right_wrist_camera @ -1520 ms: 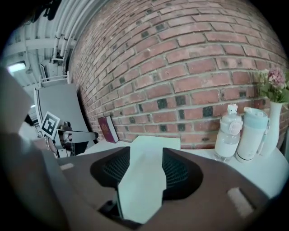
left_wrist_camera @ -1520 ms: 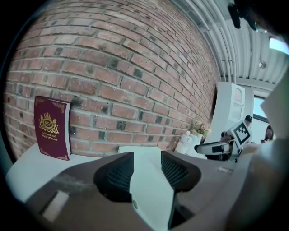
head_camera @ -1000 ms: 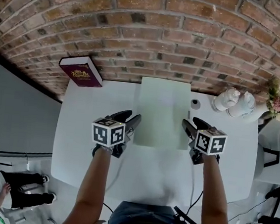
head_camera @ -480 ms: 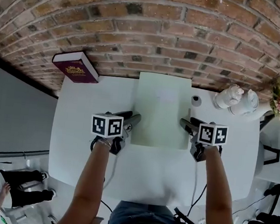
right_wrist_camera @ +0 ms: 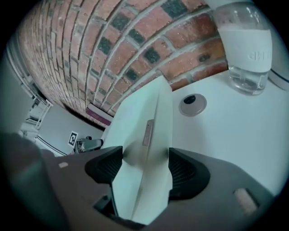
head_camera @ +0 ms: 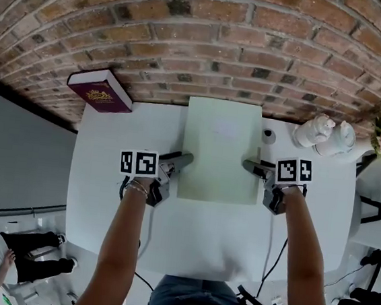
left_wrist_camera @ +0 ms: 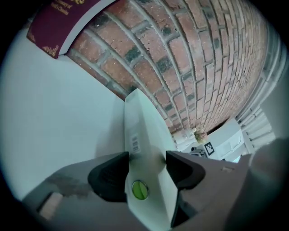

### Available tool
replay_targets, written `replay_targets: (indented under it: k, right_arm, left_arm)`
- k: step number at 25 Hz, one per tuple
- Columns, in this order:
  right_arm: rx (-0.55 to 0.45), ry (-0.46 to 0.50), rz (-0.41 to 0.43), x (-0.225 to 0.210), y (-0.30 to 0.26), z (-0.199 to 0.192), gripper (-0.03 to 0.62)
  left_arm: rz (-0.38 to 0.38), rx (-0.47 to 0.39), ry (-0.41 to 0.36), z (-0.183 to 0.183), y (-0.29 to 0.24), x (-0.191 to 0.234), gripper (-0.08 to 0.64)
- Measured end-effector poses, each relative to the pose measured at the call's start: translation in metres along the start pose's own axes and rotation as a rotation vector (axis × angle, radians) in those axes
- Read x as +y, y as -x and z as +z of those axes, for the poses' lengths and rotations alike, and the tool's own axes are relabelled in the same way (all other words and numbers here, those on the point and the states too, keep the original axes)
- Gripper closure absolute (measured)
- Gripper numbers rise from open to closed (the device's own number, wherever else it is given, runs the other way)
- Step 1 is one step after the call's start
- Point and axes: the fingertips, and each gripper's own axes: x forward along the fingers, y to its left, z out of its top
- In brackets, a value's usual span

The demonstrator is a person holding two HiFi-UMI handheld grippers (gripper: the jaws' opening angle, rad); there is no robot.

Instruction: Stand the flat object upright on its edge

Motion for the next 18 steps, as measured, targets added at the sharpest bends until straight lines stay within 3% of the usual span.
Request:
replay_targets:
  k: [10,18]
  right_arm:
    - [0.042,-0.015,0.028,-0.001,-0.011,0.003,0.217]
    - [0.032,-0.031,0.001,0.001,-0.01,0.003,0.223]
  left_arm:
    - [-0.023,-0.019,0.073,0.002,-0.01,0.004,0.264]
    - [0.02,-0.041,0.078,0.004,-0.009,0.002,0.262]
